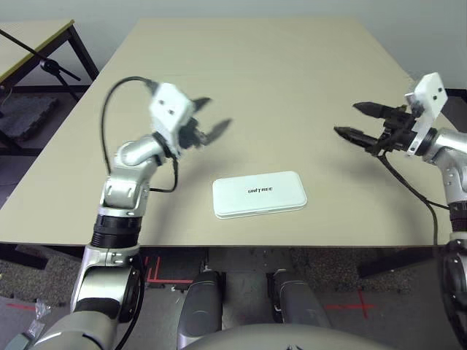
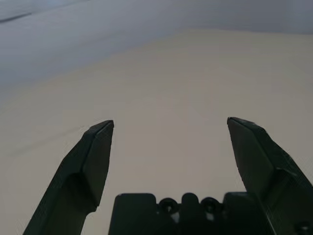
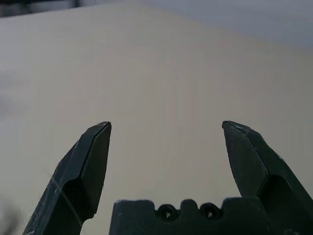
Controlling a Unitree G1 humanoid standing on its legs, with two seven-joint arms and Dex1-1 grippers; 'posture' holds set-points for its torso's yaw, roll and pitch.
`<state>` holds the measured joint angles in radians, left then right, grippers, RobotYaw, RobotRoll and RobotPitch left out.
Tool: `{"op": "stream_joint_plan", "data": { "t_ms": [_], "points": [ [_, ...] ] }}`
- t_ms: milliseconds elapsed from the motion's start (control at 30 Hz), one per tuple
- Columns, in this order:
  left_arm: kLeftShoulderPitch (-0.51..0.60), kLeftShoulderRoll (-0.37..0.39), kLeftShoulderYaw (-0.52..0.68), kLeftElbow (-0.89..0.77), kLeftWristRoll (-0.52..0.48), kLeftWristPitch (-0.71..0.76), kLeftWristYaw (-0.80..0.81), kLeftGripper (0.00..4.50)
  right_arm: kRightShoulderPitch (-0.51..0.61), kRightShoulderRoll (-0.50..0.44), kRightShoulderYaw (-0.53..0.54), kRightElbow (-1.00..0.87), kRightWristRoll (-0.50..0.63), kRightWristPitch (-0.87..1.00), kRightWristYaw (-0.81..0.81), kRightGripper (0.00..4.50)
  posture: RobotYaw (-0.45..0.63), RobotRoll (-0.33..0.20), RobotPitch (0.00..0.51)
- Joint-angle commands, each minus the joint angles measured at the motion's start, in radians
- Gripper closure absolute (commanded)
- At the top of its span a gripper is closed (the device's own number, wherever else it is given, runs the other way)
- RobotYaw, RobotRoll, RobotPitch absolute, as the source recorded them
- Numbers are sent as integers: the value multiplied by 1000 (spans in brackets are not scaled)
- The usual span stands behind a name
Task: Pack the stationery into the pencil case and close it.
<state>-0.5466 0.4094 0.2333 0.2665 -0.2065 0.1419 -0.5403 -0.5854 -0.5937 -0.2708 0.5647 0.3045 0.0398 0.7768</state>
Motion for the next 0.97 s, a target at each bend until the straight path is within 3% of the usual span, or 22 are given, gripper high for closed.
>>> {"op": "stream_joint_plan", "data": {
  "t_ms": [33,167,333,967],
  "points": [
    [-36,28,100,217,-25,-99,80,41,-33,37,-81,155,-33,-131,-239,0,36,0,101],
    [-77,81,160,453,-16,-247,138,41,-40,59,-148,306,-60,-253,-506,0,32,0,98],
    [-99,105,174,599,-13,-362,155,41,-24,54,-172,423,-82,-358,-663,0,32,0,98],
    [-94,76,141,593,-16,-401,179,41,-62,87,-123,452,-85,-401,-625,0,32,0,125]
  ]
}}
